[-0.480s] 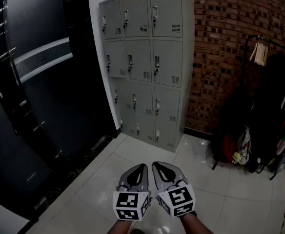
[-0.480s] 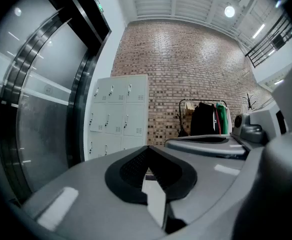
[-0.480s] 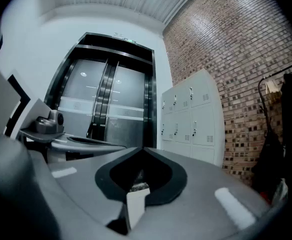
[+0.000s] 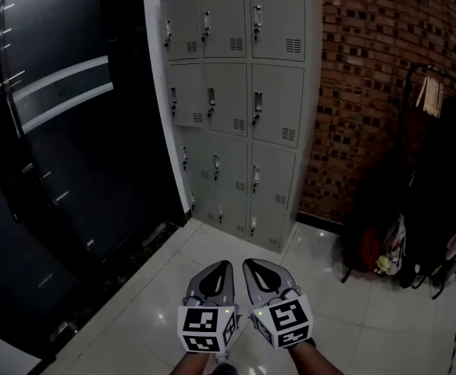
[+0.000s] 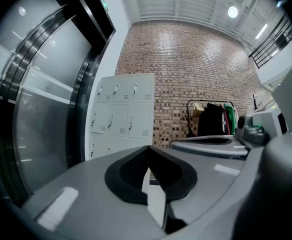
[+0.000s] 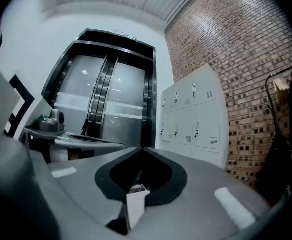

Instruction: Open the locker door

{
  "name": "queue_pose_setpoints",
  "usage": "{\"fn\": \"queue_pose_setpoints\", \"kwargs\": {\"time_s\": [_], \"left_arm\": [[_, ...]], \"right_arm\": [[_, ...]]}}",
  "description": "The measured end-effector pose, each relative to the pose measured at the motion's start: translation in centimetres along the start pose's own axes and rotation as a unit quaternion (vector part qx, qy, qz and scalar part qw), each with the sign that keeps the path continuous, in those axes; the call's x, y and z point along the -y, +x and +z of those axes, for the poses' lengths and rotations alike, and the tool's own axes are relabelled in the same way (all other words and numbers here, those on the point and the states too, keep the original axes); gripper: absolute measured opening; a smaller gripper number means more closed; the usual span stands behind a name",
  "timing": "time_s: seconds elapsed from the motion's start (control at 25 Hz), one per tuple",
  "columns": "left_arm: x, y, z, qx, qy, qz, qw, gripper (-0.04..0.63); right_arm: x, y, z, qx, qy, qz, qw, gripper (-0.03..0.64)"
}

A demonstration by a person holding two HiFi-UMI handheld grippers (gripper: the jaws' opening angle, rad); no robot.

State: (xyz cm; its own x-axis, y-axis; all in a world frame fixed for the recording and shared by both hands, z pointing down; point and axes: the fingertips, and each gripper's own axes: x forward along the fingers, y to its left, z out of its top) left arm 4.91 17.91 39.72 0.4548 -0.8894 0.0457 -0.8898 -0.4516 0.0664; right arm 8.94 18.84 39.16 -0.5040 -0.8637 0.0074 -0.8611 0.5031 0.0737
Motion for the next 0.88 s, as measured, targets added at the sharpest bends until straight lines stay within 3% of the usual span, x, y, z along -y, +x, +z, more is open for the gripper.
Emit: {"fn": "queue_pose_setpoints", "kwargs": {"time_s": [0.48, 0.88], "left_arm": [[-10.1, 10.2, 3.2, -0.001, 0.002, -0.021, 0.9998, 0.006], [-17.7, 15.6, 4.2, 0.002, 0.002, -0.028, 0.9996, 0.006]], "right_arm": [[2.5, 14.1, 2.2, 0.005, -0.013, -0.015, 1.000, 0.000], [3.4, 23.1, 2.4, 0.003, -0.018, -0.029, 0.999, 0.000]]}}
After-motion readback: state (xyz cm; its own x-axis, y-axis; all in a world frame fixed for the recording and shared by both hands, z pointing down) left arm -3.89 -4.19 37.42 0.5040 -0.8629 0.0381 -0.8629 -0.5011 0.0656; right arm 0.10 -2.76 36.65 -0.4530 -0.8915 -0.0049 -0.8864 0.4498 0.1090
